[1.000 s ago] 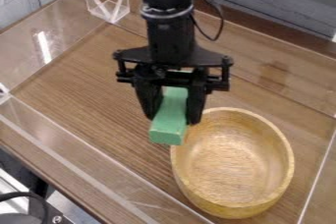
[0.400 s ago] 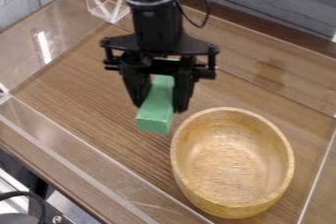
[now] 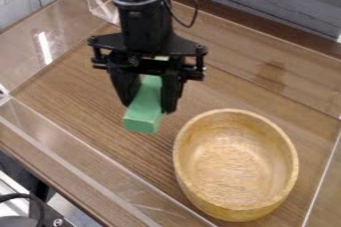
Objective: Remove the green block from inside the brown bowl and put it on the table
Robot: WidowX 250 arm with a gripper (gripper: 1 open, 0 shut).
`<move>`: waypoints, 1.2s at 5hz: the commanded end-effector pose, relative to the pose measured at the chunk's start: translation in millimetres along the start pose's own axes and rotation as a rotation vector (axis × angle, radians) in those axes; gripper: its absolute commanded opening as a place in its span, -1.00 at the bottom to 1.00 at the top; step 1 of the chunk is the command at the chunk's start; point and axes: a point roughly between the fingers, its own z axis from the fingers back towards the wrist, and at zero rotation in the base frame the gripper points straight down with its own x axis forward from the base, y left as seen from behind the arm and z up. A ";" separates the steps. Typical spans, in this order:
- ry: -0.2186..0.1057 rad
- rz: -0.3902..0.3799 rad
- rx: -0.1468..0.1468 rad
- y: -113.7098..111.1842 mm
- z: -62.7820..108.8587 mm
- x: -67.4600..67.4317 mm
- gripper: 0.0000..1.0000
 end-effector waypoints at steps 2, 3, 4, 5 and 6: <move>-0.056 -0.027 0.016 12.2 2.1 4.9 -1.00; -0.063 -0.033 0.027 17.4 -2.6 7.3 -1.00; -0.067 -0.035 0.036 22.0 -8.4 11.0 -1.00; -0.071 -0.037 0.047 26.3 -14.6 14.7 -1.00; -0.075 -0.037 0.057 30.6 -20.5 18.2 -1.00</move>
